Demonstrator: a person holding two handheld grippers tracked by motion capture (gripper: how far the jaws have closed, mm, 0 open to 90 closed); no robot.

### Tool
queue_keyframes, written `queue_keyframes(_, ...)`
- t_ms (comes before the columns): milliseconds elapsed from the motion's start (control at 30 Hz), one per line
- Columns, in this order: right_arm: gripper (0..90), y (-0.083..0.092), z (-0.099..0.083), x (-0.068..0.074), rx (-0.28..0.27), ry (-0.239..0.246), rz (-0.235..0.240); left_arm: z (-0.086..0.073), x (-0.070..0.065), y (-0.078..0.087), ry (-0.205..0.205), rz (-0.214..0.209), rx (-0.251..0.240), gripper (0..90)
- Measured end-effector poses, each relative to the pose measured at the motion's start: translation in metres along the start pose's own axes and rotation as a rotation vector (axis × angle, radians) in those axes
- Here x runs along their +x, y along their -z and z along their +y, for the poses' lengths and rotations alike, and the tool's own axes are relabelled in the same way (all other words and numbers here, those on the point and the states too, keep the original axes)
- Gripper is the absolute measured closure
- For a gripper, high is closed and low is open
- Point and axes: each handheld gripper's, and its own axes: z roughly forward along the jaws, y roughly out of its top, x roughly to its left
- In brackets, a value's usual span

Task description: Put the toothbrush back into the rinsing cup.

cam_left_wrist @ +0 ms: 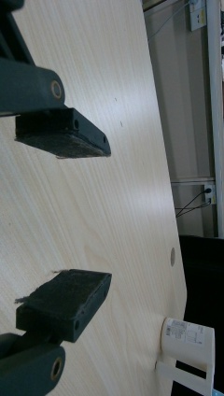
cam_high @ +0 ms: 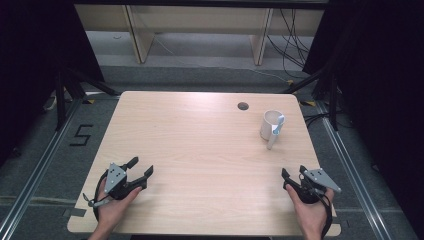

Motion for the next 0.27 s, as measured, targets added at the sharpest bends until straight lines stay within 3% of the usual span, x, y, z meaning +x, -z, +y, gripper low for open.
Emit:
queue_keyframes(33, 33.7, 0.0027, -0.0011, 0.0007, 0.009, 0.003, -0.021, 0.0, -0.0001, 0.0, 0.0, 0.0, 0.0, 32.5)
queue_keyframes(67, 33.8, 0.004, -0.0023, 0.0031, 0.016, -0.027, -0.016, -0.0003, 0.0, -0.001, -0.001, -0.003, -0.011, 32.5)
queue_keyframes(100, 33.8, 0.0026, -0.0032, 0.0014, -0.012, 0.005, -0.014, -0.0006, -0.0001, -0.0017, 0.0, -0.003, -0.019, 32.5)
queue_keyframes(133, 33.8, 0.0052, -0.0035, 0.0043, 0.002, -0.032, -0.006, -0.0006, -0.0001, -0.0017, 0.0, -0.002, -0.021, 32.5)
queue_keyframes(167, 33.8, 0.0055, -0.004, 0.0026, -0.008, 0.0, -0.016, -0.0003, 0.0002, -0.0011, 0.0, -0.005, -0.013, 32.5)
queue_keyframes(233, 33.8, 0.0049, -0.0055, 0.0034, -0.017, -0.01, 0.007, -0.0001, 0.0004, -0.0009, 0.002, -0.001, -0.006, 32.5)
queue_keyframes(267, 33.8, 0.004, -0.0066, 0.003, -0.026, 0.007, -0.01, -0.0001, 0.0005, -0.0009, 0.005, -0.002, -0.005, 32.5)
